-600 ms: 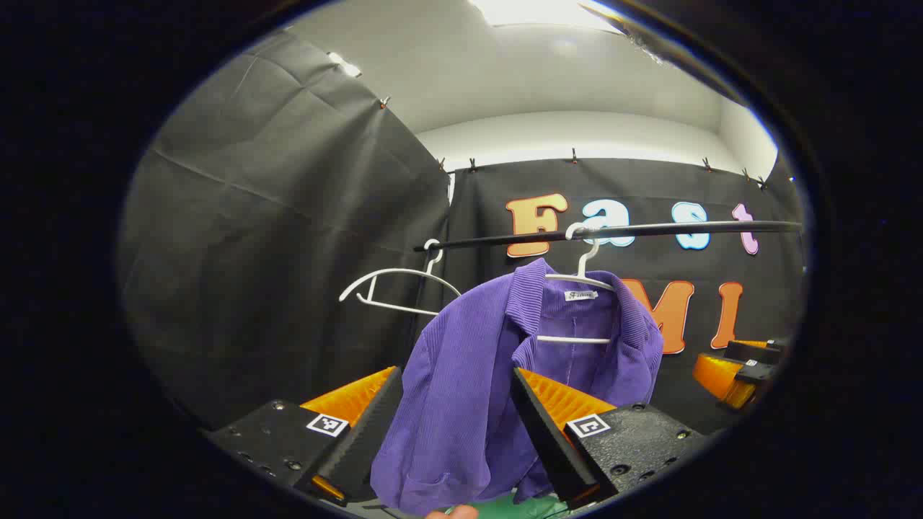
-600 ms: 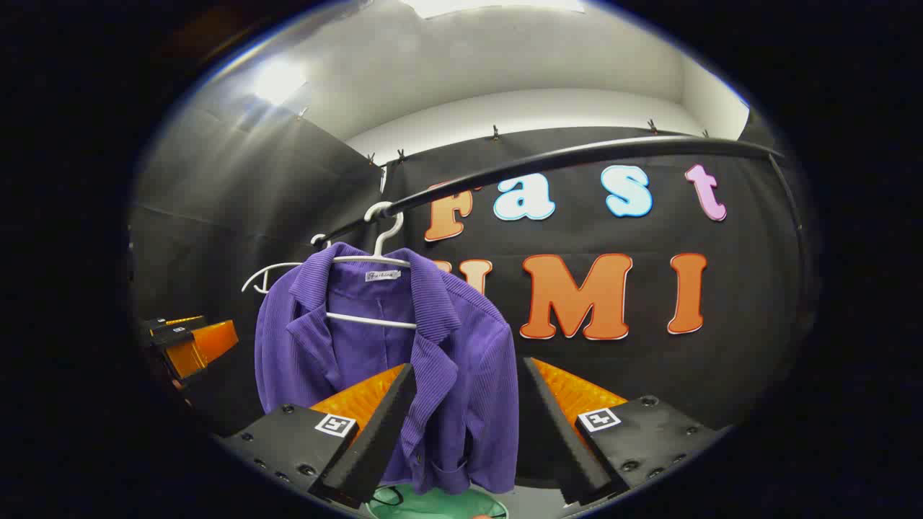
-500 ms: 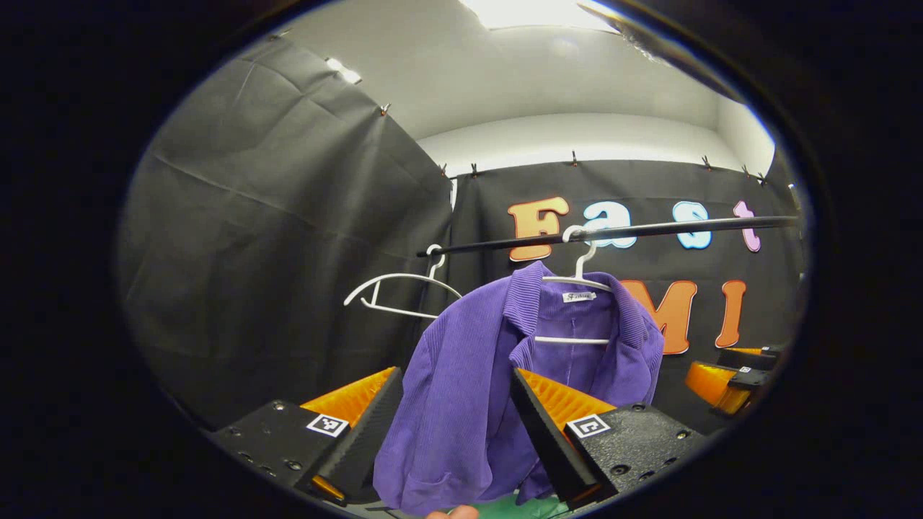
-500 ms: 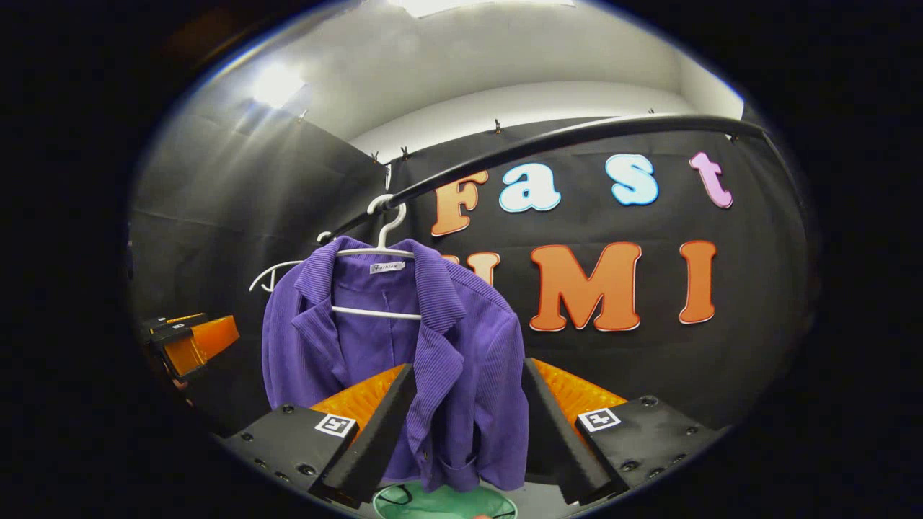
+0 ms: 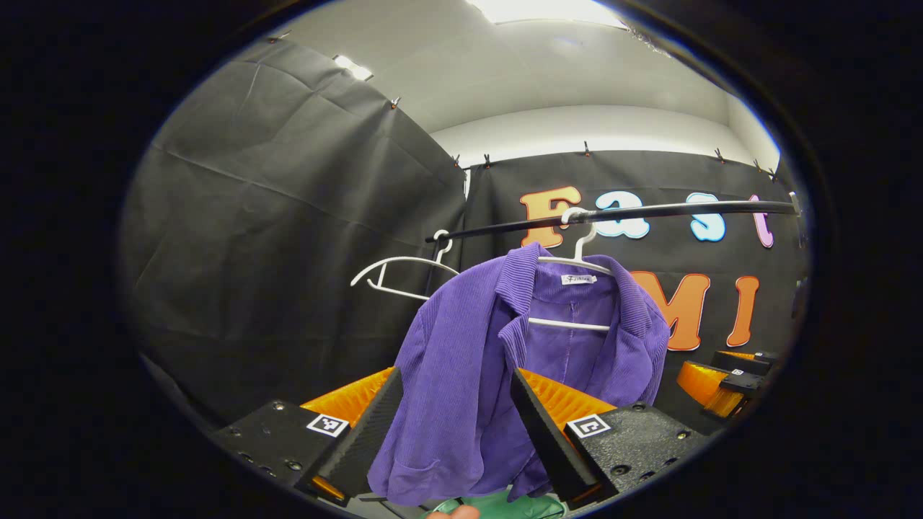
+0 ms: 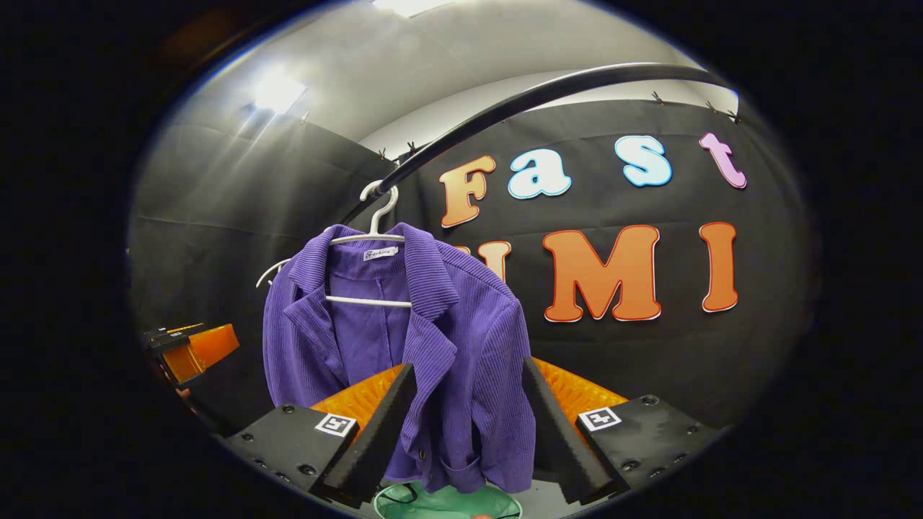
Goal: Grasp the clothes on the hanger with both hands and then place them into the laundry hamper below.
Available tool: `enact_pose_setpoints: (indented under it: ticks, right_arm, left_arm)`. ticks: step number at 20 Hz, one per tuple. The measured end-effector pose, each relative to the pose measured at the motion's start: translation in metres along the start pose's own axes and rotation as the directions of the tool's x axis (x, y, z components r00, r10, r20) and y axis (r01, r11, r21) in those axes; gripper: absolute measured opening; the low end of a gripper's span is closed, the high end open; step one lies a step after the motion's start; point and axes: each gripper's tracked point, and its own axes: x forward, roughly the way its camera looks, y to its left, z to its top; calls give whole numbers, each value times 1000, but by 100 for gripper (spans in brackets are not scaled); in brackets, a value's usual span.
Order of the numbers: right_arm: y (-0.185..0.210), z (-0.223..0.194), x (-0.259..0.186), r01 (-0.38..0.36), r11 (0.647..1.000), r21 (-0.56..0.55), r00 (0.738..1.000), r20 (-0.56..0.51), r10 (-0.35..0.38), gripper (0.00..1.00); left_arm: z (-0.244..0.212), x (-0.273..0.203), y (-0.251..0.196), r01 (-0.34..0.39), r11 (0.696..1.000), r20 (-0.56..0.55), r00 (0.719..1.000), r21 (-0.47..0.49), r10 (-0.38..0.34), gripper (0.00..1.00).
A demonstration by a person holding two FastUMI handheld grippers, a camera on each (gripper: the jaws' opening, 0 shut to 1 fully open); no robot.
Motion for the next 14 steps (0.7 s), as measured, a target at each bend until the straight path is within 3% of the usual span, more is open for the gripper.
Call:
enact_pose_setpoints:
  ticks: [7, 11, 12, 13, 14]
  right_arm:
    - [1, -3, 0, -13, 1000, 14, 1000, 9, 13, 96]
    - [5, -3, 4, -18, 1000, 25, 1000, 16, 18, 97]
    - [7, -2, 5, -19, 1000, 24, 1000, 20, 19, 97]
    - [9, -1, 8, -22, 999, 23, 999, 27, 21, 97]
    - [11, -2, 13, -26, 999, 29, 999, 32, 25, 97]
  left_arm:
    - [-11, 4, 0, -8, 1000, -18, 1000, 7, 8, 92]
    - [-5, 5, 1, -5, 1000, -4, 1000, 28, 5, 95]
    - [-3, 5, 2, -4, 1000, 2, 1000, 31, 4, 92]
    - [-1, 6, 2, -2, 999, 7, 1000, 34, 2, 95]
    - [0, 6, 2, 0, 999, 12, 1000, 37, 0, 92]
